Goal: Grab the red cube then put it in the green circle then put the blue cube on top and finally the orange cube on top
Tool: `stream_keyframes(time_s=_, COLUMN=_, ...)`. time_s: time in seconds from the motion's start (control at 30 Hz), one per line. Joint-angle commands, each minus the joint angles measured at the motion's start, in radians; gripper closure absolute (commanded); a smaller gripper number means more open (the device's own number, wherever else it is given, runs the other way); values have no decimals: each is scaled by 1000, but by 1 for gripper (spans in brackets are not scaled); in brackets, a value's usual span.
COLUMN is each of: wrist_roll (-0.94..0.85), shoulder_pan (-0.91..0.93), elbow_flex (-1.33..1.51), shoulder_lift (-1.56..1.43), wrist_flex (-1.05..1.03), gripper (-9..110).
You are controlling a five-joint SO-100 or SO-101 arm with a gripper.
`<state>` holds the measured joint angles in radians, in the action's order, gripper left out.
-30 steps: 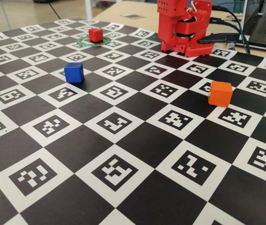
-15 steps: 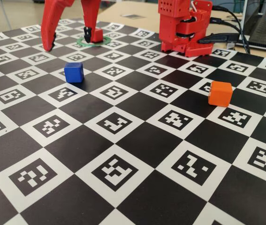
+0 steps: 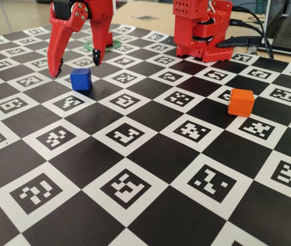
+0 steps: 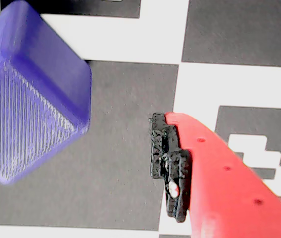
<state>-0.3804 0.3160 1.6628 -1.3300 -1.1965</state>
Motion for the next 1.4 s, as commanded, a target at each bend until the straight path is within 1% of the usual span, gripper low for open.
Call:
stream_keyframes(time_s=0.0, wrist_roll=8, shoulder_pan=-6, elbow_flex=-6, shoulder_lift=-20, wrist_flex=18, gripper=53)
stream_keyframes(time_s=0.3, wrist_roll=38, shoulder_pan=-11, elbow_flex=-6, shoulder_lift=-5, wrist_flex=44, gripper=53)
stream_keyframes(time_s=0.6, wrist_roll=106, shoulder_pan=-21, elbow_flex=-8, shoulder_lift=-2, wrist_flex=46, gripper=54)
stream_keyframes(time_s=1.37, wrist_roll=419, shoulder_pan=-74, elbow_flex=-69, shoulder_lift=17, wrist_flex=-8, gripper=55)
